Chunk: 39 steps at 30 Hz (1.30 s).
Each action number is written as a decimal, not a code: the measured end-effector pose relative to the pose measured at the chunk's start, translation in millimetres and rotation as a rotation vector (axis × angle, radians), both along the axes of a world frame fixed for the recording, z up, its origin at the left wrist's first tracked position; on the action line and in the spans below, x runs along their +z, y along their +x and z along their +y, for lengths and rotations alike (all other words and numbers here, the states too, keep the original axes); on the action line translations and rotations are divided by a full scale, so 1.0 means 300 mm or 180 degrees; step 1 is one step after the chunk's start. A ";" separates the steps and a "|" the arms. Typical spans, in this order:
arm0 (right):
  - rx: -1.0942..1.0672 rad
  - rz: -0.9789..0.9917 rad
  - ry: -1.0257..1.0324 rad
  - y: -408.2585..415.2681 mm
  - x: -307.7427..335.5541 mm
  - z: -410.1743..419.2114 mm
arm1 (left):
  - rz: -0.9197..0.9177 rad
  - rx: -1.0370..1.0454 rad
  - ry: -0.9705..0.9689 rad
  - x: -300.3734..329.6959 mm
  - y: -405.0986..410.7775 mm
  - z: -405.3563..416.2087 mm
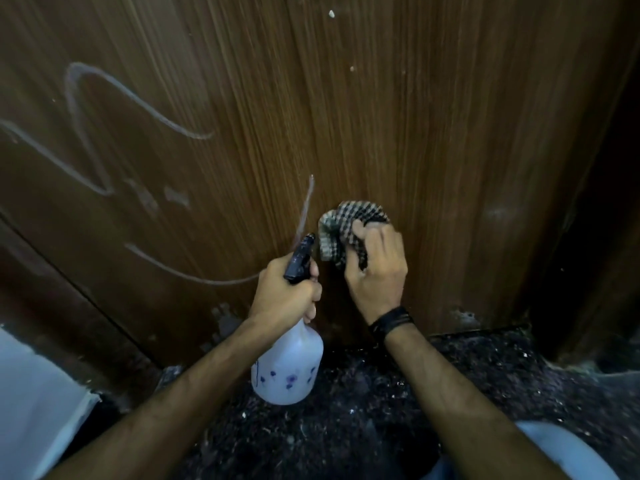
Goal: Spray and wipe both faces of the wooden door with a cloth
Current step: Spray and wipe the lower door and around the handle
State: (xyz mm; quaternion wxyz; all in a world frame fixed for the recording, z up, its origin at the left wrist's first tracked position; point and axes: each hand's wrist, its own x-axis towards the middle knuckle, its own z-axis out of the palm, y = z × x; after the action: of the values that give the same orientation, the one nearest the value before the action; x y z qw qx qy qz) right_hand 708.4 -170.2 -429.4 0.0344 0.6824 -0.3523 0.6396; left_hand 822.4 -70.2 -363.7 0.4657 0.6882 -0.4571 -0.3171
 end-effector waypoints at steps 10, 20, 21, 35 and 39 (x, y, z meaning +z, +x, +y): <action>0.0573 -0.0043 0.0528 0.041 -0.094 0.066 | -0.0142 0.0034 0.0008 0.004 0.012 0.018; 0.0142 0.0035 -0.0058 0.033 -0.040 0.015 | 0.0167 0.0018 -0.0109 -0.001 0.036 0.059; 0.0183 0.0104 -0.0067 0.032 -0.030 0.012 | 0.0132 0.0012 -0.0135 0.003 0.037 0.060; 0.0317 0.0905 -0.0389 0.088 0.003 0.018 | 0.0129 0.0195 -0.0346 0.024 0.115 0.078; 0.0401 0.0786 -0.0176 0.098 -0.058 0.043 | 0.0073 0.0220 -0.0245 0.010 0.105 0.087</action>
State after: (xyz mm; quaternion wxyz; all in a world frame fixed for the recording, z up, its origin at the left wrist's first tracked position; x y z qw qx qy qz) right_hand 737.7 -157.4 -446.9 0.0560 0.7754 -0.2841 0.5611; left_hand 853.8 -44.1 -360.8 0.5077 0.6815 -0.4395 -0.2908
